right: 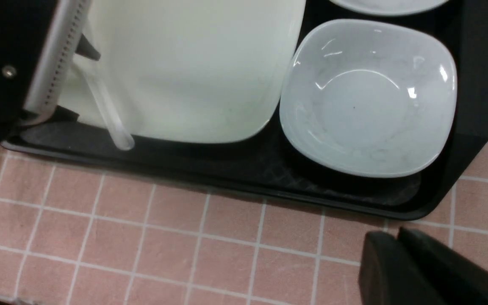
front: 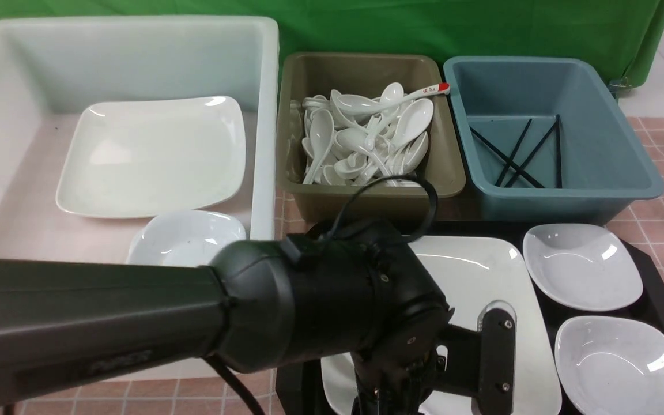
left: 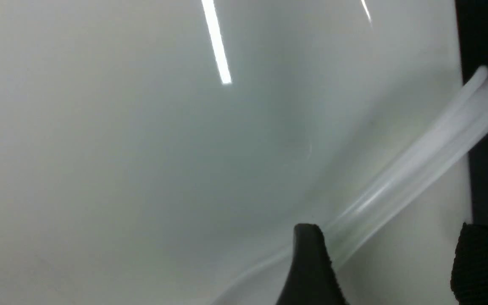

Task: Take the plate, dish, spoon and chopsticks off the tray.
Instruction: Use the left arm to grab a soup spoon from the plate, then use the left arm to put the soup spoon into the small storage box in the middle, then use the right arm to grab a small plate from the dinner plate

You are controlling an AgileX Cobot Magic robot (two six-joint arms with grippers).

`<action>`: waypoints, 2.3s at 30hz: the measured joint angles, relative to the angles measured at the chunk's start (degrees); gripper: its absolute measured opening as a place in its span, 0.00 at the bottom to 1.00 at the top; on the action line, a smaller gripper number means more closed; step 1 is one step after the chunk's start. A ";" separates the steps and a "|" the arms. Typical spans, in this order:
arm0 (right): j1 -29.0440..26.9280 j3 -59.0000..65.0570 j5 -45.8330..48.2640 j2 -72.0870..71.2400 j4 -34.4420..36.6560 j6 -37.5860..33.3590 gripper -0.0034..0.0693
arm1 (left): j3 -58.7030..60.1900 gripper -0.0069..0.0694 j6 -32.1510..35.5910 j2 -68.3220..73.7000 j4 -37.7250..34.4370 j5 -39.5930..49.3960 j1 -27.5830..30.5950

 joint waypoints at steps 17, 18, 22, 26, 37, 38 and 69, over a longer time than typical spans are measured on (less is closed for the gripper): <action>0.00 0.00 1.11 0.00 0.00 0.00 0.19 | -0.93 0.31 -8.06 3.72 0.36 -4.57 0.00; 0.00 0.00 1.16 0.00 0.00 -0.04 0.20 | -1.70 0.18 -9.98 3.72 -0.28 -2.58 0.12; 0.00 0.00 1.16 0.00 0.00 -0.04 0.20 | -5.10 0.14 -13.92 3.15 -0.63 1.55 1.48; 0.00 0.00 1.24 0.00 0.00 -0.04 0.21 | -14.13 0.14 -17.72 0.98 -2.67 0.82 6.60; 0.00 0.00 1.29 0.00 0.00 -0.04 0.22 | -30.04 0.14 -18.14 2.89 -26.02 -23.80 24.10; 0.00 0.00 1.29 0.00 0.00 -0.04 0.22 | -30.20 0.14 -18.14 3.38 -27.33 -26.06 25.10; 0.00 0.00 1.29 0.00 0.00 0.19 0.26 | -31.88 0.18 -30.66 -0.71 -22.46 -0.57 29.66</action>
